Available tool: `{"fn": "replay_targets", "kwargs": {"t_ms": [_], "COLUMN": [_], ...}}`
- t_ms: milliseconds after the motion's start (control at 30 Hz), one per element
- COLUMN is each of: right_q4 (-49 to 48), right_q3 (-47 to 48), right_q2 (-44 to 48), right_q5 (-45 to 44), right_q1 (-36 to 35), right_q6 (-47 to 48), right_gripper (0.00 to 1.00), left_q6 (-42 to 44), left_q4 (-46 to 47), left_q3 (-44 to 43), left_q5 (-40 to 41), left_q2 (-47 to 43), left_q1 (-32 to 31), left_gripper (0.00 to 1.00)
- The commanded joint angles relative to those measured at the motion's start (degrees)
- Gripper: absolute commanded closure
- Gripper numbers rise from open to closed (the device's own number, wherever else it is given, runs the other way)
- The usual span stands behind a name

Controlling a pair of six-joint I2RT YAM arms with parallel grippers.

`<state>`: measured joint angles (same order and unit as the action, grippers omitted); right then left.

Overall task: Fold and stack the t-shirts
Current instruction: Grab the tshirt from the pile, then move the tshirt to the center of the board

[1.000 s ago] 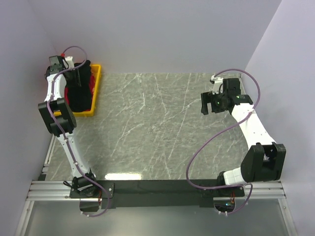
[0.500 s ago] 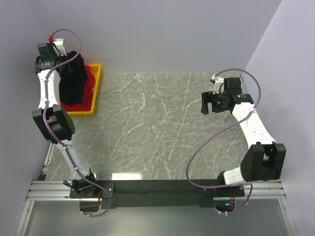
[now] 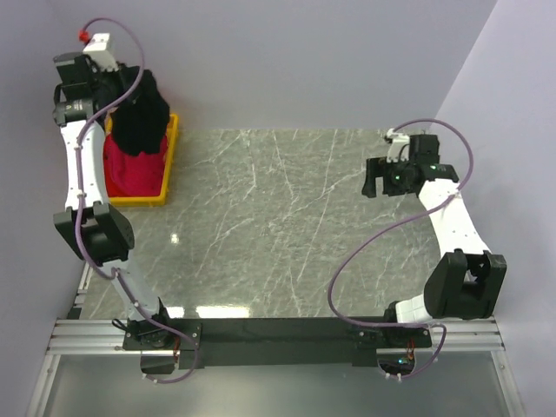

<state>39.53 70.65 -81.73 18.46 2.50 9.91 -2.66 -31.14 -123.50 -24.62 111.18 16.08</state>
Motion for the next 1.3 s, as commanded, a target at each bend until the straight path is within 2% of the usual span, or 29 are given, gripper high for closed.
{"fn": "replay_targets", "kwargs": {"t_ms": [0,100,200,267,300,367,400,433,533,633,733,867,1100,1167,1267], "right_q4": [0.02,1.16,2.83,4.59,5.03,7.05,7.75,9.24,10.65,11.62,11.71,11.8,10.57,9.52,7.94], "right_q3": [4.49,6.69,9.67,10.73,11.43,12.22,12.84,12.93,12.06,11.0,11.08,13.45,19.61,20.48,21.28], "right_q2": [0.7,-0.53,-1.93,-2.81,-2.99,-3.6,-3.78,-4.04,-3.87,-4.57,-7.11,-12.74,-25.92,-29.26,-32.43], "right_q5": [4.82,9.74,12.47,13.09,12.92,11.78,11.25,10.64,6.86,4.4,2.73,2.55,4.04,3.43,0.27], "right_q1": [4.61,9.44,12.78,14.01,14.72,15.07,15.51,15.51,15.51,15.51,15.51,15.43,14.99,14.73,13.23], "right_q6": [-1.56,-2.79,-2.88,-2.18,-1.83,0.01,0.98,2.2,6.78,10.82,12.67,11.01,3.45,1.87,0.72], "right_gripper": [0.02,0.02,0.03,0.03,0.03,0.03,0.03,0.03,0.03,0.03,0.08,0.16,0.17,0.16,0.19], "left_q6": [1.94,6.95,15.46,23.78,25.23,27.08,27.35,27.18,26.04,24.28,21.21,16.03,6.53,4.24,3.1], "left_q4": [3.72,1.17,-4.34,-9.53,-12.34,-13.16,-13.42,-12.29,-9.05,-7.11,-5.61,-2.36,3.08,4.06,5.91], "left_q3": [-4.12,0.35,6.77,12.04,14.32,22.58,25.04,29.59,35.59,38.41,39.39,37.64,34.03,33.94,34.55], "left_q5": [-8.33,-8.52,-5.8,-6.4,-3.27,-1.49,-1.83,-2.53,-3.15,-2.28,-3.23,-7.01,-11.15,-12.2,-14.05], "left_q2": [-9.3,-12.12,-13.09,-12.39,-11.78,-11.6,-12.2,-12.73,-15.19,-16.08,-13.98,-8.97,1.92,3.6,5.72], "left_q1": [-7.36,-15.35,-28.15,-32.93,-37.74,-41.11,-42.52,-42.62,-41.74,-41.39,-41.56,-42.61,-46.13,-46.83,-47.28], "left_gripper": [1.0,0.99,0.98,0.57,0.42,0.05,0.01,0.01,0.0,0.01,0.03,0.09,0.03,0.06,0.18]}}
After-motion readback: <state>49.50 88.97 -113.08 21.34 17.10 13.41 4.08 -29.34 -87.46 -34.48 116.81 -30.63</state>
